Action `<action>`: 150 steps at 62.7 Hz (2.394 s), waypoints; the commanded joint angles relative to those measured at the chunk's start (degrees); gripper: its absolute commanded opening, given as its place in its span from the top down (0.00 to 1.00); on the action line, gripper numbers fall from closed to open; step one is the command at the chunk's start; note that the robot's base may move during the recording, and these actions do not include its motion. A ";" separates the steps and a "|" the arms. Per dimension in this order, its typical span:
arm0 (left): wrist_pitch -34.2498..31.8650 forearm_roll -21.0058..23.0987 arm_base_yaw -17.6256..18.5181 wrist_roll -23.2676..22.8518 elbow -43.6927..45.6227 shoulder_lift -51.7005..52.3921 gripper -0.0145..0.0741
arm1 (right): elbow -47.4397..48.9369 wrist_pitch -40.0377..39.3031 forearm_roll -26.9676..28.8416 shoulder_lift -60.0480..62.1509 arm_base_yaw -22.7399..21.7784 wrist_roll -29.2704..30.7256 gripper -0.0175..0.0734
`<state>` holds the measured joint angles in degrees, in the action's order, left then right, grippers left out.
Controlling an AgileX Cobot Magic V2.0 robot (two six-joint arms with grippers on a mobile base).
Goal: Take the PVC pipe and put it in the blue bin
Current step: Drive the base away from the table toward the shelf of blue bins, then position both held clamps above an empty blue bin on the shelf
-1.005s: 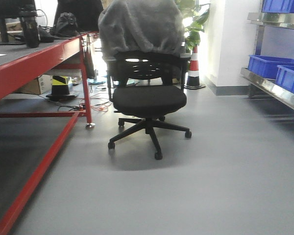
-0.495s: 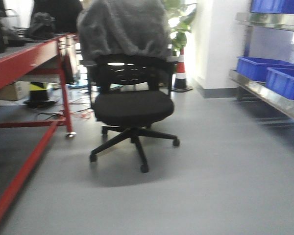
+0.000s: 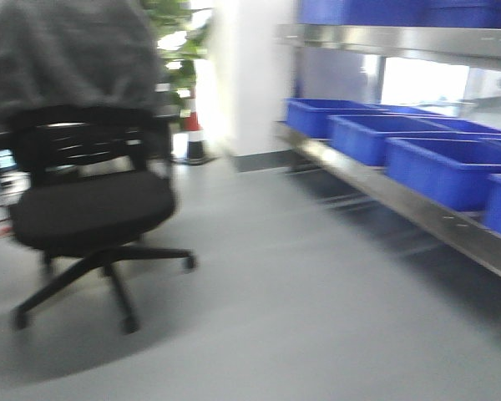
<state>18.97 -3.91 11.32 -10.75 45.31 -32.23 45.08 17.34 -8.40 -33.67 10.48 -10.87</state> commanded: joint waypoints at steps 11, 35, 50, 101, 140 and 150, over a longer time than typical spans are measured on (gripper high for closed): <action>-1.60 -0.01 0.47 -0.40 0.04 0.12 0.96 | 0.12 -1.43 -0.05 0.30 0.06 0.25 0.99; -1.60 -0.01 0.47 -0.40 0.04 0.12 0.96 | 0.12 -1.43 -0.05 0.30 0.06 0.25 0.99; -1.60 -0.01 0.47 -0.40 0.04 0.12 0.96 | 0.12 -1.54 -0.03 0.30 0.06 0.25 0.99; -1.60 -0.01 0.47 -0.40 0.04 0.12 0.96 | 0.12 -1.54 -0.03 0.30 0.06 0.25 0.99; -1.60 -0.01 0.47 -0.40 0.04 0.12 0.96 | 0.12 -1.54 -0.03 0.30 0.06 0.25 0.99; -1.60 -0.01 0.47 -0.40 0.04 0.12 0.96 | 0.12 -1.54 -0.03 0.30 0.06 0.25 0.99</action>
<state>18.97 -3.91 11.32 -10.75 45.31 -32.23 45.08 17.24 -8.40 -33.67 10.48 -10.87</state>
